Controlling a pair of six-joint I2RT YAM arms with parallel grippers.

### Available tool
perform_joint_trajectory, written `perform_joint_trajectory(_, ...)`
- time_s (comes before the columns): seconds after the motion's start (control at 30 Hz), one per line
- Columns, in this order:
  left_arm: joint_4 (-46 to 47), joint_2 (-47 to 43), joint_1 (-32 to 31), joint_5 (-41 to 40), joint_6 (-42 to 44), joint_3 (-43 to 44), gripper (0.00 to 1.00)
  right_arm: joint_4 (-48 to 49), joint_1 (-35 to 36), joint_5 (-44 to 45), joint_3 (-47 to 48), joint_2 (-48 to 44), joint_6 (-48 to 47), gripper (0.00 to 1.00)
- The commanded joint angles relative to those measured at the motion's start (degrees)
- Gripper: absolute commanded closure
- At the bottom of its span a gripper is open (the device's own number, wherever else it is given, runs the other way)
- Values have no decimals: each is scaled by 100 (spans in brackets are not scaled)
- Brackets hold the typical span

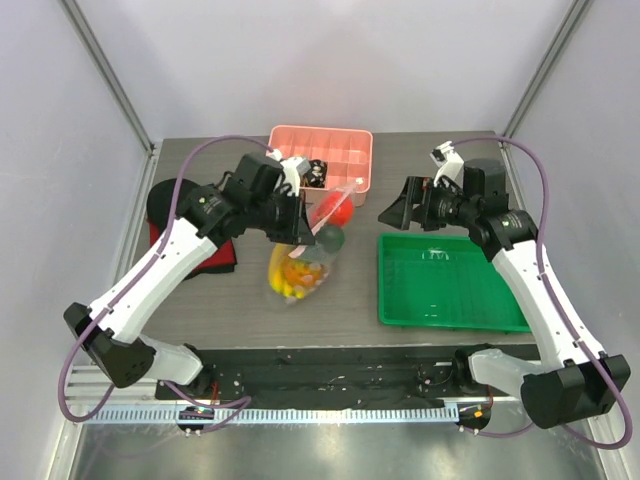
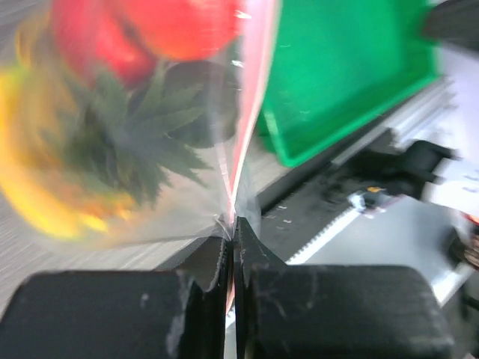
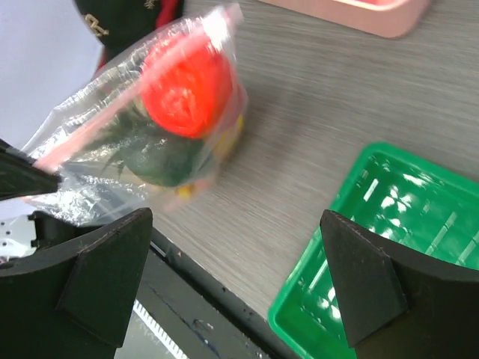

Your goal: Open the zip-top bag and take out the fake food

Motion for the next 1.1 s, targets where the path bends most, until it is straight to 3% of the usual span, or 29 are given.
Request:
perform_joint_trajectory(0.0,-224,-64,185,1474,-4,321,100,1467,38,-676,-733,-357,89,0)
perform_joint_trajectory(0.1,-14,-240,370,2002,5,93,100,3274,29,-1114,-1759,-621,544,5)
perform_joint_trajectory(0.13,48,-284,414,2064,-12,-91,100,4289,29,-1064,-1999,-656,825,4)
perform_joint_trajectory(0.27,400,-425,634,2398,-126,-444,100,5441,47,-897,-2608,-403,1784,5)
perform_joint_trajectory(0.4,725,-355,687,2442,-320,-576,100,4328,283,-202,-1952,28,2583,10)
perform_joint_trajectory(0.53,489,-109,687,2425,-136,-322,100,2230,715,1377,-1124,133,3048,6)
perform_joint_trajectory(0.67,357,-109,687,2311,-92,-286,100,2032,828,1318,-895,538,3762,10)
perform_joint_trajectory(0.8,199,-82,687,2117,-21,-190,100,1049,1232,1871,-43,1162,3816,15)
perform_joint_trajectory(0.87,172,-100,687,2064,22,-172,100,854,1329,1969,133,1408,3894,24)
perform_joint_trajectory(0.9,155,-91,687,2056,31,-172,100,863,1347,1969,169,1470,3930,33)
perform_joint_trajectory(0.93,155,-108,687,2056,23,-181,100,863,1382,1952,213,1523,3965,49)
perform_joint_trajectory(1.0,102,-144,678,1942,75,-172,100,863,1392,1960,353,1646,4061,64)
perform_joint_trajectory(1.03,24,-170,669,1793,110,-94,100,776,1392,1960,423,1646,4088,78)
perform_joint_trajectory(1.07,-99,-231,661,1278,154,-14,100,723,1400,1960,563,1664,4088,83)
